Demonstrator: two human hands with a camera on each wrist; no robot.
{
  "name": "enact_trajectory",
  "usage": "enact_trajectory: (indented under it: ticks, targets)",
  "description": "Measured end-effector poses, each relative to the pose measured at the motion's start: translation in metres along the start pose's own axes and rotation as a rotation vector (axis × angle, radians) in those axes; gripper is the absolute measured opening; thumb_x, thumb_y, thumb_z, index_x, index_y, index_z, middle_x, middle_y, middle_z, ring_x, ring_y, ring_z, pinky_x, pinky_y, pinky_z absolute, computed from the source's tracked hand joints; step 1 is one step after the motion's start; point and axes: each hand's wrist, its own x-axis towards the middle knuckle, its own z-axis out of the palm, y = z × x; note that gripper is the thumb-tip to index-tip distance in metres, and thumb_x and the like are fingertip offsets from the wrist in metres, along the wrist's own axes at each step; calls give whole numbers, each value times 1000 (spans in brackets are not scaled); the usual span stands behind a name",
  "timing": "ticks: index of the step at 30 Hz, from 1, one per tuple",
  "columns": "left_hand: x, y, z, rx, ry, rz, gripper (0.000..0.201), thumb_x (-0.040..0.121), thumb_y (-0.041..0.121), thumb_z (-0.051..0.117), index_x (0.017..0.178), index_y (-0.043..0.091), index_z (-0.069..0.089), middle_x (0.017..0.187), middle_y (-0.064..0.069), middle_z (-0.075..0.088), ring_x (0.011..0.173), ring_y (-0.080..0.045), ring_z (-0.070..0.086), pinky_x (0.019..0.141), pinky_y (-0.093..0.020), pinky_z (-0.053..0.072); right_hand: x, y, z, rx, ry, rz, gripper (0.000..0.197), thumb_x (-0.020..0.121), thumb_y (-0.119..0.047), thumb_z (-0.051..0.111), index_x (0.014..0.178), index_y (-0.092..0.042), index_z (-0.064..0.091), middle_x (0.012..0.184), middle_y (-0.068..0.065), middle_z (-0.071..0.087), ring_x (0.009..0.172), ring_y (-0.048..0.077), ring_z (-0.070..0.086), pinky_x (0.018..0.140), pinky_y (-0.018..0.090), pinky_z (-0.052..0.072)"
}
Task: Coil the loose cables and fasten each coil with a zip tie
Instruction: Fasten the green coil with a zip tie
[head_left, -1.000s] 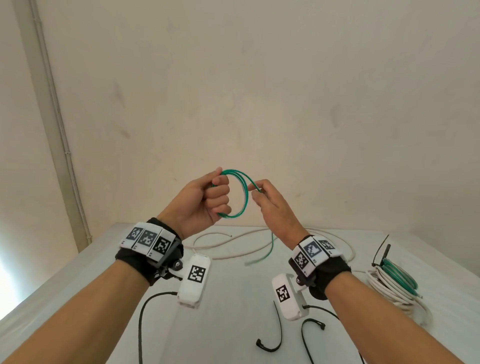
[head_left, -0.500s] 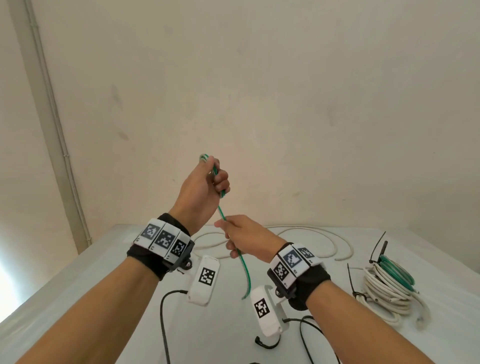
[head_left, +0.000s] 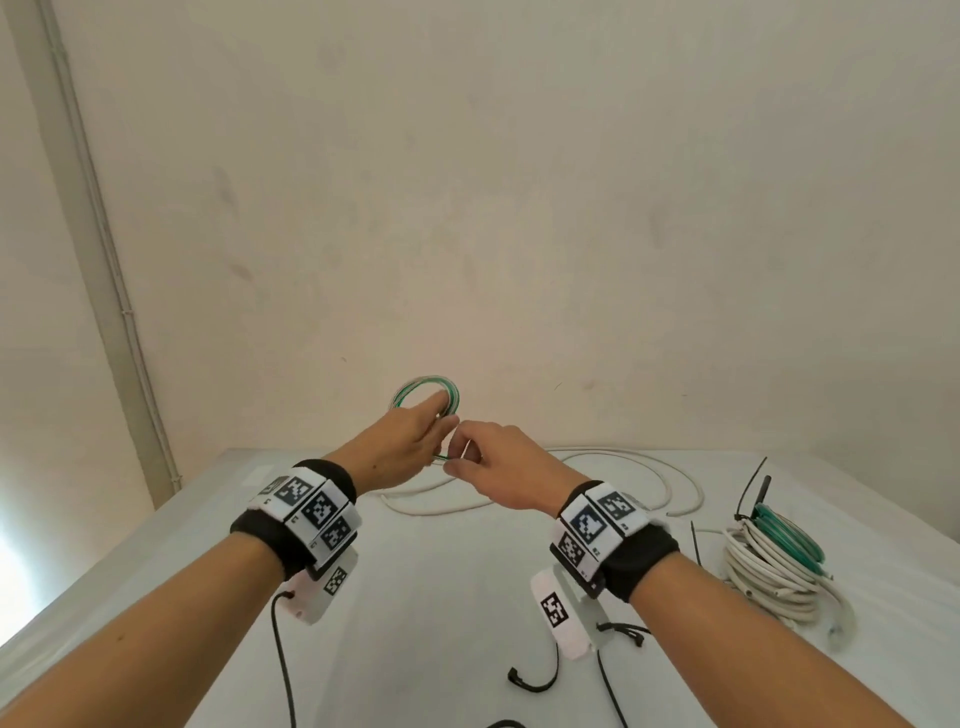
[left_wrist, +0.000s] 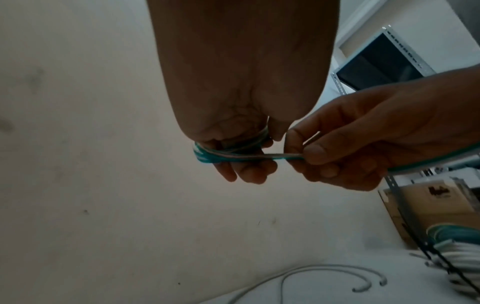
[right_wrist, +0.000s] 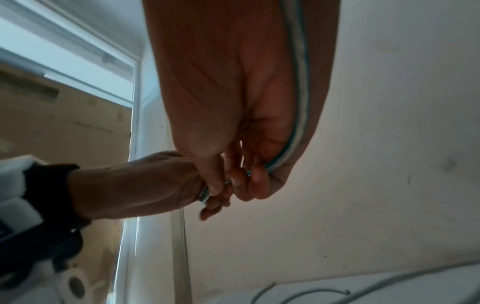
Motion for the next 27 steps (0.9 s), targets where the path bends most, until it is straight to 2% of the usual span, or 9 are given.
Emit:
enact_trajectory:
  ticks: [2, 4, 7, 9, 12, 17, 21, 25, 27]
  targets:
    - [-2, -4, 0, 90, -45, -15, 27, 111, 31, 38, 85, 24, 36, 69, -6, 48, 61, -20, 41, 60, -34, 35, -2, 0, 0, -114, -36, -35, 13, 106, -32, 53, 105, -21, 60, 93, 5, 65, 79, 27, 62, 73, 37, 52]
    - [-3, -7, 0, 135, -69, -45, 29, 111, 31, 37, 84, 23, 35, 68, -1, 45, 62, -20, 39, 59, -33, 32, -4, 1, 1, -352, -49, -71, 22, 110, -33, 43, 119, -19, 57, 101, 7, 62, 88, 33, 60, 78, 42, 50]
    - [-4, -4, 2, 159, -98, -96, 31, 111, 32, 37, 84, 18, 38, 71, 0, 46, 64, -19, 40, 61, -33, 32, -4, 2, 2, -704, -2, -101, 24, 110, -22, 38, 130, -21, 50, 96, 2, 49, 93, 33, 60, 77, 40, 38]
    - [-3, -3, 3, 107, -132, -126, 33, 111, 33, 38, 84, 15, 44, 71, 1, 49, 63, -17, 42, 63, -33, 35, -4, 3, 2, -760, 63, -116, 26, 106, -15, 39, 128, -21, 52, 94, -1, 45, 102, 28, 58, 92, 45, 35]
    - [-3, -3, 0, -136, -176, -171, 38, 110, 32, 39, 77, 15, 45, 61, 3, 44, 56, -16, 34, 57, -30, 31, -4, 11, 3, -616, 221, -195, 21, 109, -25, 39, 120, -18, 56, 103, -1, 57, 106, 24, 54, 111, 47, 32]
    - [-11, 13, -6, -461, -239, -227, 34, 104, 23, 34, 70, 17, 36, 59, 2, 22, 54, -19, 14, 50, -29, 16, -11, 16, 0, -194, 235, -227, 18, 108, -32, 46, 113, -16, 54, 109, -3, 58, 103, 18, 49, 90, 34, 42]
    - [-17, 19, -10, -832, -246, -284, 30, 98, 25, 35, 69, 21, 27, 59, 5, 13, 51, -15, 9, 51, -30, 12, -11, 9, -1, 179, 266, -106, 24, 107, -40, 50, 107, -18, 60, 91, -8, 55, 85, 8, 50, 78, 25, 39]
    - [-16, 26, -10, -1137, -210, -292, 28, 93, 28, 37, 68, 21, 24, 53, 8, 11, 48, -14, 5, 48, -29, 11, -13, -7, -3, 474, 252, -5, 34, 110, -42, 42, 108, -14, 61, 82, -12, 50, 70, -2, 48, 72, 20, 43]
    - [-15, 30, -8, -1261, -179, -265, 28, 92, 29, 36, 69, 22, 22, 54, 8, 8, 47, -14, 3, 48, -29, 9, -11, -16, 0, 639, 243, 30, 34, 111, -40, 38, 109, -17, 62, 83, -18, 51, 73, -8, 51, 76, 16, 43]
